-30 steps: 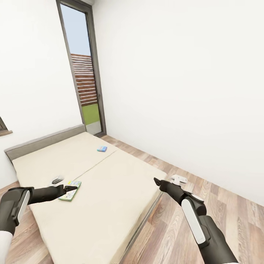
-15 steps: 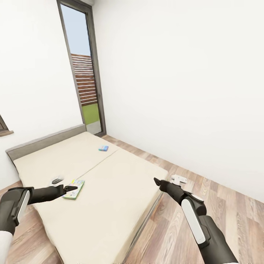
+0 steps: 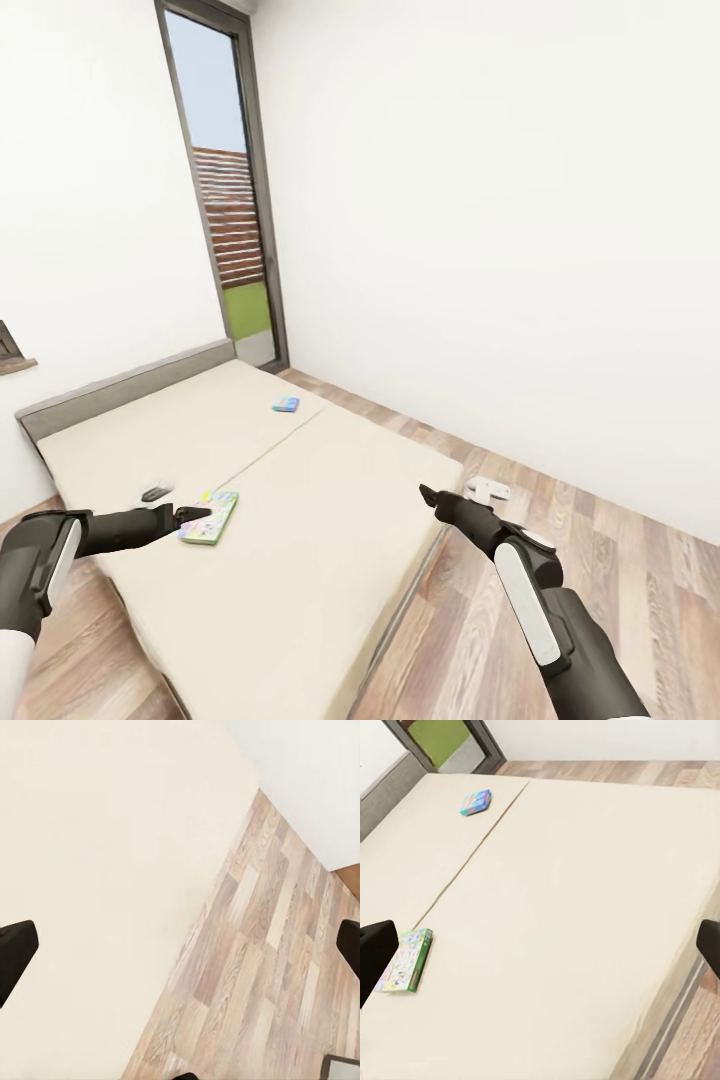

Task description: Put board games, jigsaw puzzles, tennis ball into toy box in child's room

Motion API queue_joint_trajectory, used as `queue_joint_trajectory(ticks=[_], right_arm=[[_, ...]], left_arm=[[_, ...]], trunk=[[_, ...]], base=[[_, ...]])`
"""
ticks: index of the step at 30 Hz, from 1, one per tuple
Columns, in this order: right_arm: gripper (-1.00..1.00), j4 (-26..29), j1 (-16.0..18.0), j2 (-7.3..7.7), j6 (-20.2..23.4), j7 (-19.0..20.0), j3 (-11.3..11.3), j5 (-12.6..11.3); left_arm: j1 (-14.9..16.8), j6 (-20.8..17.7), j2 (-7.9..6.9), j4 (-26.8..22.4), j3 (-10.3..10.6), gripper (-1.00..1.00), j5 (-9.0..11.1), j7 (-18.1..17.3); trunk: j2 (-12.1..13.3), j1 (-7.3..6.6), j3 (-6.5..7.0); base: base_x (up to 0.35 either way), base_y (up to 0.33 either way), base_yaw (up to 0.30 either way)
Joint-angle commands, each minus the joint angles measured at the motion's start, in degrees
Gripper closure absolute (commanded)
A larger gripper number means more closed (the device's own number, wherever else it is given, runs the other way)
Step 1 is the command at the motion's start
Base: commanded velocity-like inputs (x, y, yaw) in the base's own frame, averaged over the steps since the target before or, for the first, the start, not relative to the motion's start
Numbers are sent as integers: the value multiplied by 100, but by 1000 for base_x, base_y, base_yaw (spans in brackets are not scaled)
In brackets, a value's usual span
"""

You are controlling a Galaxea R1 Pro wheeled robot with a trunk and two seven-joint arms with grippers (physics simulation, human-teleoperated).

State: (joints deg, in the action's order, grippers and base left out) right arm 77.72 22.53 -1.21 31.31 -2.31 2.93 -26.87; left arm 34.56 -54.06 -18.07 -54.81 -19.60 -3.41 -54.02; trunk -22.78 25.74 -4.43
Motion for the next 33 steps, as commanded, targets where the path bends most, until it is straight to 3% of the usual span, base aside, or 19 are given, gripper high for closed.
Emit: queue_joint_trajectory(ticks=[1,17,33], right_arm=[[-100,7,5,-2,25,-24,0,-37],[-100,4,5,-2,24,-24,28,-37],[-100,2,5,-2,24,-33,110,-29]], left_arm=[[6,-34,3,0,-13,-100,-37,-46],[6,-34,2,-2,-10,-100,-35,-45],[6,-34,3,-3,-9,-100,-28,-47]], trunk=[[-13,4,-14],[-13,4,-14],[-13,4,-14]], base=[[-1,252,-2],[0,258,0],[0,34,0]])
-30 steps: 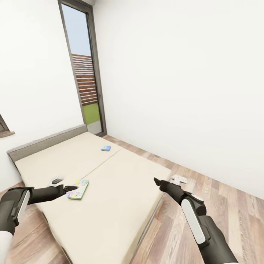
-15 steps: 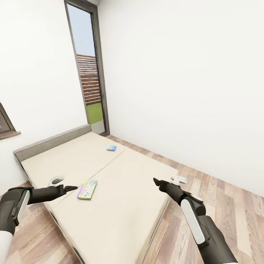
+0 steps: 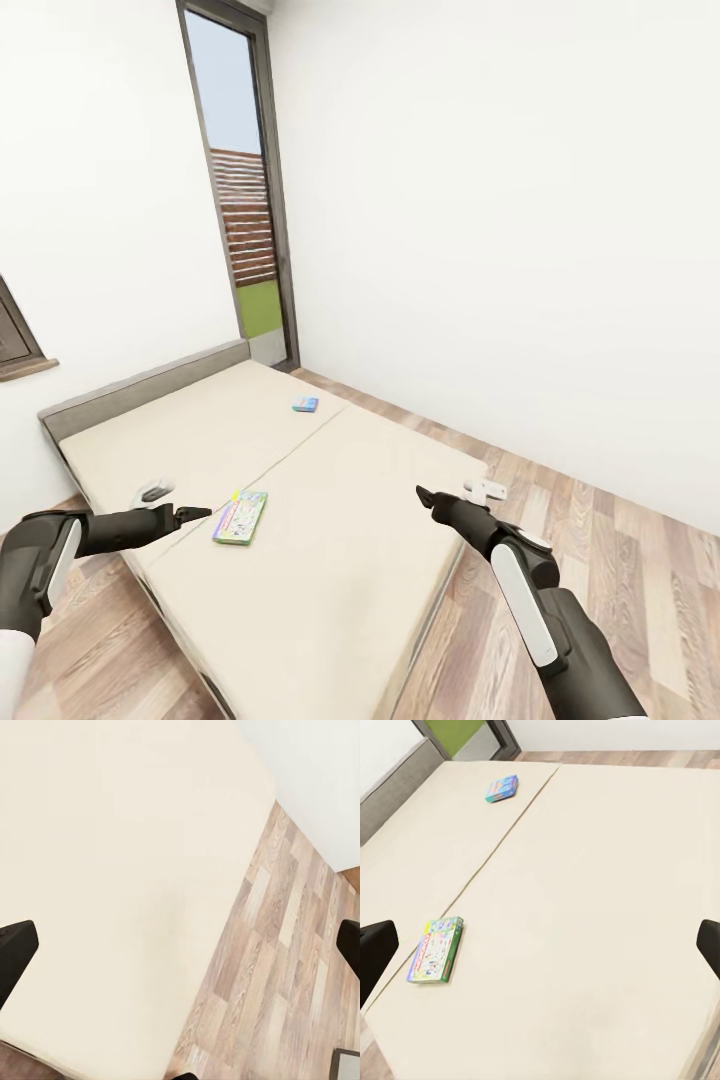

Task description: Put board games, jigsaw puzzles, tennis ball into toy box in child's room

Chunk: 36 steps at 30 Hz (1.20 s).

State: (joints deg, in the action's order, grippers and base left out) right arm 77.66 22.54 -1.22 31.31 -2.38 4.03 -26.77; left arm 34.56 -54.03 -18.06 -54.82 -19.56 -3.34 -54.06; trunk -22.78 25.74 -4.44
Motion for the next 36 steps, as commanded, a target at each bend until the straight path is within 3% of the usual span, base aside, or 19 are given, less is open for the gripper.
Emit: queue_joint_trajectory(ticks=[1,36], right_arm=[[-100,6,5,-1,24,-25,0,-39],[-100,12,5,-1,24,-8,-6,-48]], left_arm=[[7,-37,1,-2,-13,-100,-36,-44],[7,-43,-5,-1,-21,-100,-30,-44]], trunk=[[-13,4,-13],[-13,4,-13]], base=[[0,1,0],[0,61,0]])
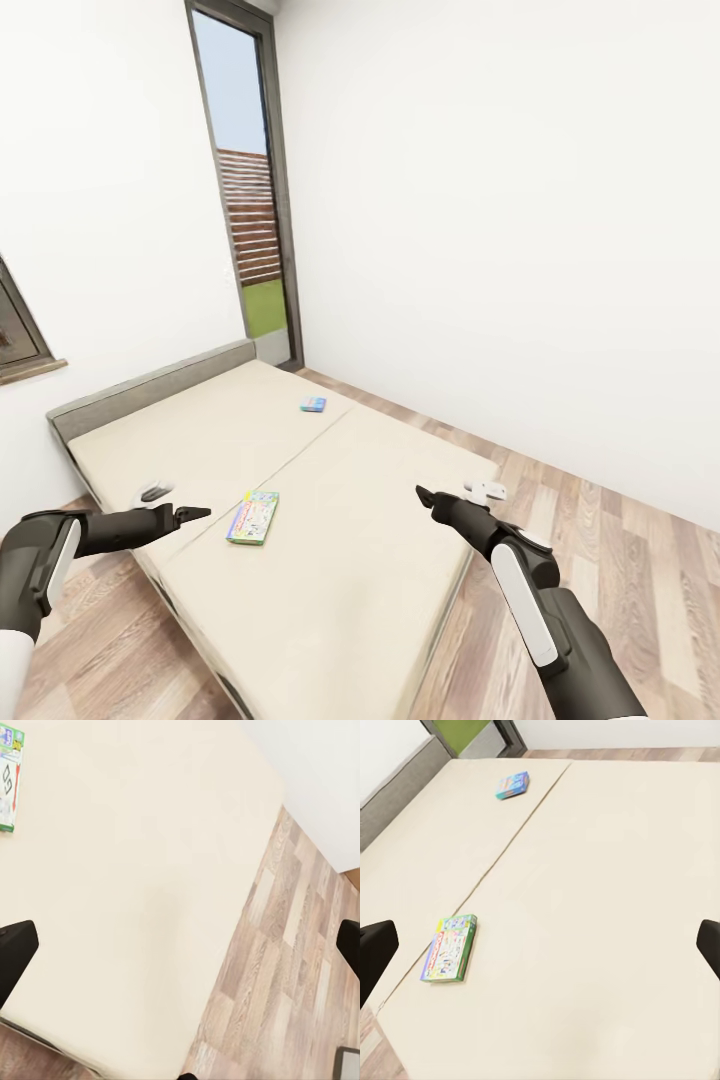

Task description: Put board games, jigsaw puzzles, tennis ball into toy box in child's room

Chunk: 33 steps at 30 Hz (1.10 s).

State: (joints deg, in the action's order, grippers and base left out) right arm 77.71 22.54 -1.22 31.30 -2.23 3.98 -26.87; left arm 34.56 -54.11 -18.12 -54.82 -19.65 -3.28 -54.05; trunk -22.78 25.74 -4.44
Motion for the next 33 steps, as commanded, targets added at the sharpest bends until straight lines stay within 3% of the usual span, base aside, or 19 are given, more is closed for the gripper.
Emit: queue_joint_trajectory(ticks=[1,12,19,23,33], right_arm=[[-100,7,5,-1,25,-23,-1,-37],[-100,3,5,-1,25,-23,-3,-37],[-100,-288,5,3,-5,-19,-18,-22],[-100,-585,10,29,-251,-14,-26,-15],[-100,-779,14,56,-449,-8,-76,-26]], left_arm=[[7,-36,2,-1,-13,-100,-35,-44],[7,-30,2,-1,-13,-100,-33,-44],[7,-30,2,0,-13,-100,-34,-44],[7,-30,2,-1,-13,-100,-33,-44],[7,-30,-5,-2,-13,-100,-34,-44]], trunk=[[-14,4,-14],[-14,4,2],[-14,4,41],[-14,4,58],[-14,4,66]], base=[[0,132,0],[0,35,-47],[0,2,-195],[0,0,-233],[0,1,-240]])
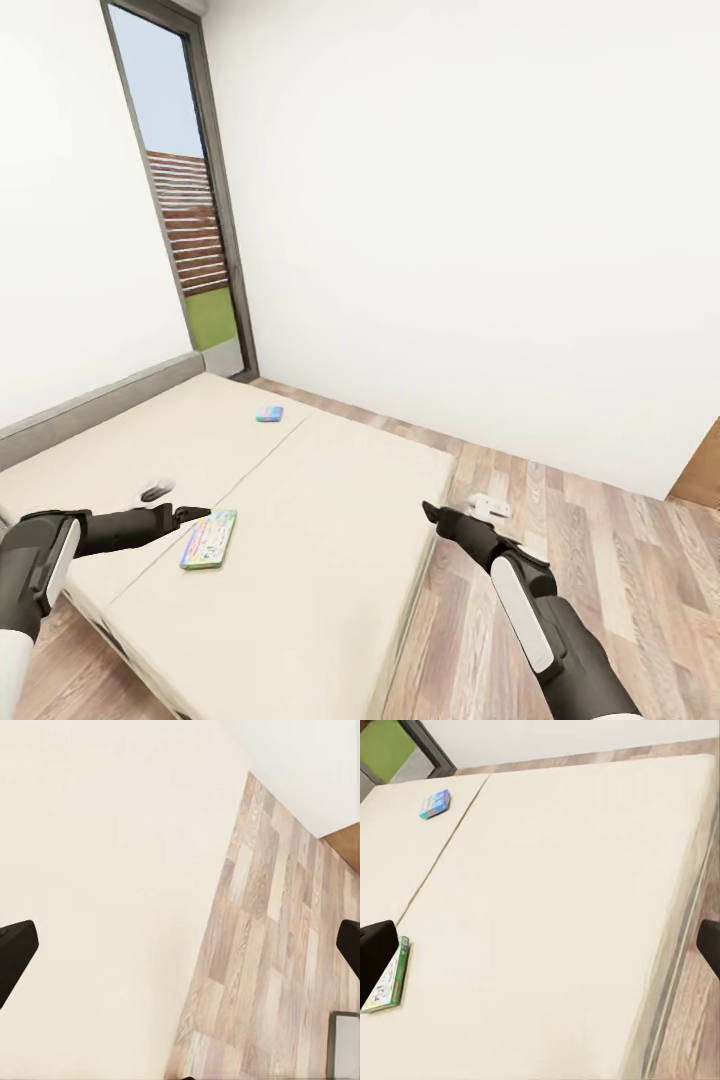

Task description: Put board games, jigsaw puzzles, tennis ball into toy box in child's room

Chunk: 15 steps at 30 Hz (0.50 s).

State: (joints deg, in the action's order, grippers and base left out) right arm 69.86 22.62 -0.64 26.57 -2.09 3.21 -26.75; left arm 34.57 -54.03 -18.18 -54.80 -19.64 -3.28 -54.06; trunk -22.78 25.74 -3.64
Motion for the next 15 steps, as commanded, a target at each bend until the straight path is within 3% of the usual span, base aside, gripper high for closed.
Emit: queue_joint_trajectory(ticks=[1,9,15], right_arm=[[-100,3,6,-4,20,-23,0,-36],[-100,-7,5,-14,14,-28,18,-24],[-100,-7,4,-15,15,-28,25,-23]], left_arm=[[6,-38,3,-4,-13,-100,-34,-43],[6,-38,3,-4,-13,-100,-41,-43],[6,-38,6,-4,-10,-100,-36,-43]], trunk=[[-13,4,-13],[-13,4,-13],[-13,4,-13]], base=[[-6,18,-120],[-56,149,-33],[-13,45,-3]])
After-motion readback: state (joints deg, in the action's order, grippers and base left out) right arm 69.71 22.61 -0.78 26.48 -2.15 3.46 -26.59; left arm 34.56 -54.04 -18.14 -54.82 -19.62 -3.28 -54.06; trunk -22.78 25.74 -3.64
